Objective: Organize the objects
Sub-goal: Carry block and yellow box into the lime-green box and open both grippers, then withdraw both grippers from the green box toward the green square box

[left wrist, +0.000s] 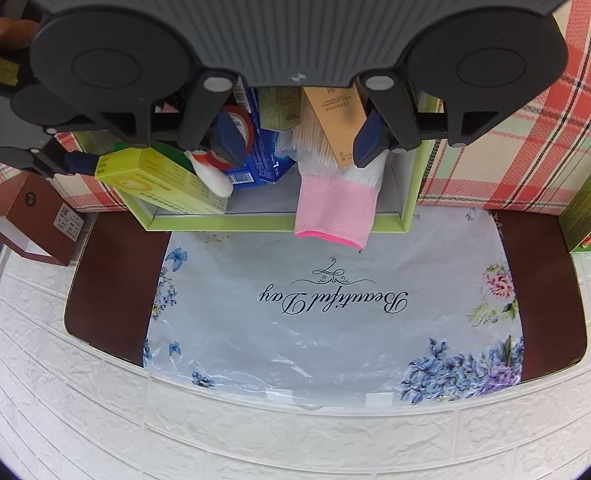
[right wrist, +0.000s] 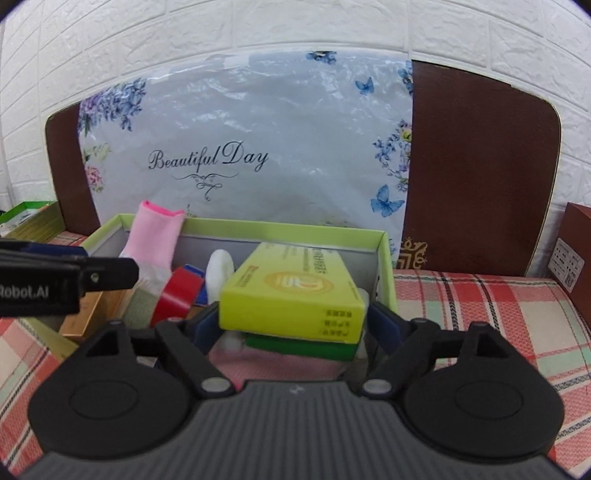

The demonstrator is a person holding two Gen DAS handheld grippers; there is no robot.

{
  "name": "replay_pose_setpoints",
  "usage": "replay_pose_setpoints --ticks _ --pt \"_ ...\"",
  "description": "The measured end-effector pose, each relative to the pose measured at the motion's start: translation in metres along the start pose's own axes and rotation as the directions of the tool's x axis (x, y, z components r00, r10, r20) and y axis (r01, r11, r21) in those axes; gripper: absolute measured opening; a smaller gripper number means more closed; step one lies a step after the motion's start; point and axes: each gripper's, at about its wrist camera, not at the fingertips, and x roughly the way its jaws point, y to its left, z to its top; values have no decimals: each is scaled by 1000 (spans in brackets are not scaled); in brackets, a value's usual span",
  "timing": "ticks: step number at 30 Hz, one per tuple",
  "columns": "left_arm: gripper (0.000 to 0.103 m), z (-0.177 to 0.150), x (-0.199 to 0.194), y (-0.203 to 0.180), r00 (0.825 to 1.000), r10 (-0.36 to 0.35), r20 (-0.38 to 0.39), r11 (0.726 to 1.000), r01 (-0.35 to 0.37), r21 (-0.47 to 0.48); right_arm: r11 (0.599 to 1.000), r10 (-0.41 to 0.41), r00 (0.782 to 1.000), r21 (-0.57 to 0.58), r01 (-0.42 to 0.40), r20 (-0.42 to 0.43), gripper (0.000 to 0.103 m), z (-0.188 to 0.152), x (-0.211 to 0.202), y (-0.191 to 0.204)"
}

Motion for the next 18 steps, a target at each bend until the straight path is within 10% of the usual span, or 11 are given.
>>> replay_pose_setpoints --ticks 3,18 --pt "79 -2 -18 -2 999 29 22 1000 -29 10 1000 15 1000 -15 -15 25 103 1 -14 4" --pt "94 -11 -121 -16 993 58 103 998 -58 2 999 53 987 -8 -53 151 103 -20 -128 12"
